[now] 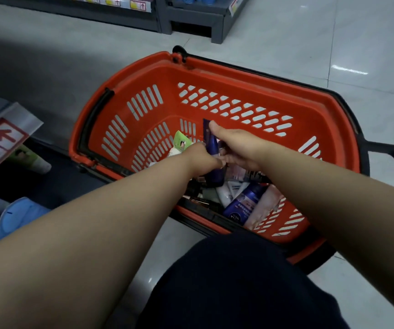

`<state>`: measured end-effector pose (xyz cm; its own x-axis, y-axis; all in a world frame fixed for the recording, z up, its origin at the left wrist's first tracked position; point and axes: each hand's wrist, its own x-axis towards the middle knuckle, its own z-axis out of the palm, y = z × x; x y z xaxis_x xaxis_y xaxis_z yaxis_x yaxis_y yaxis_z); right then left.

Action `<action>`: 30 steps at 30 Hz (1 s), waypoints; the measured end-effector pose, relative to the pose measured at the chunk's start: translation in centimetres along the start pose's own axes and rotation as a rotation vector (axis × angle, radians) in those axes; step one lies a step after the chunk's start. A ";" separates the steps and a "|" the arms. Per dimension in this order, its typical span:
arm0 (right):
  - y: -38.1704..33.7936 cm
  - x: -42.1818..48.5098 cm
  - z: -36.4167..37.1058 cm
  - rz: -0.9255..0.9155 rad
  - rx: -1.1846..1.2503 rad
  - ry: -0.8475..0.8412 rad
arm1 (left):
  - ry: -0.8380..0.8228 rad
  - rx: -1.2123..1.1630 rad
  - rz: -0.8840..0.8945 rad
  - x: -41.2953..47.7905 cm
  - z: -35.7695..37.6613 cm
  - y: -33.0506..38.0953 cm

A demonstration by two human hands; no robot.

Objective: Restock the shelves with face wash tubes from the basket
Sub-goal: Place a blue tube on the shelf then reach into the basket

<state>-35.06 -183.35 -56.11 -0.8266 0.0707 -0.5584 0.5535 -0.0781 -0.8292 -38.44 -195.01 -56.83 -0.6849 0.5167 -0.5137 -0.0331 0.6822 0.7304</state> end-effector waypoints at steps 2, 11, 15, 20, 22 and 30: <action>-1.5 -1.0 -0.2 -0.020 0.054 -0.033 | 0.077 -0.110 0.028 -1.2 -0.6 0.9; -5.8 -6.7 3.0 -0.223 -0.301 -0.060 | 0.284 -0.491 0.153 -9.6 -6.1 3.3; -7.9 -9.5 6.4 -0.352 -0.297 -0.143 | 0.395 -0.463 0.184 -15.0 -8.4 2.8; -10.5 -14.1 13.8 -0.455 -0.375 -0.302 | 0.603 -0.488 0.241 -24.6 -11.2 0.9; -11.3 -16.2 17.0 -0.485 -0.361 -0.370 | 0.699 -0.498 0.248 -28.3 -12.2 -0.5; -11.7 -23.3 28.5 -0.578 -0.413 -0.571 | 1.001 -0.571 0.256 -41.7 -13.6 -5.5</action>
<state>-25.18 -212.45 -32.69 -0.8505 -0.5239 -0.0467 -0.0611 0.1866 -0.9805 -19.59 -227.37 -33.30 -0.9762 -0.2039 0.0735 0.0417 0.1561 0.9869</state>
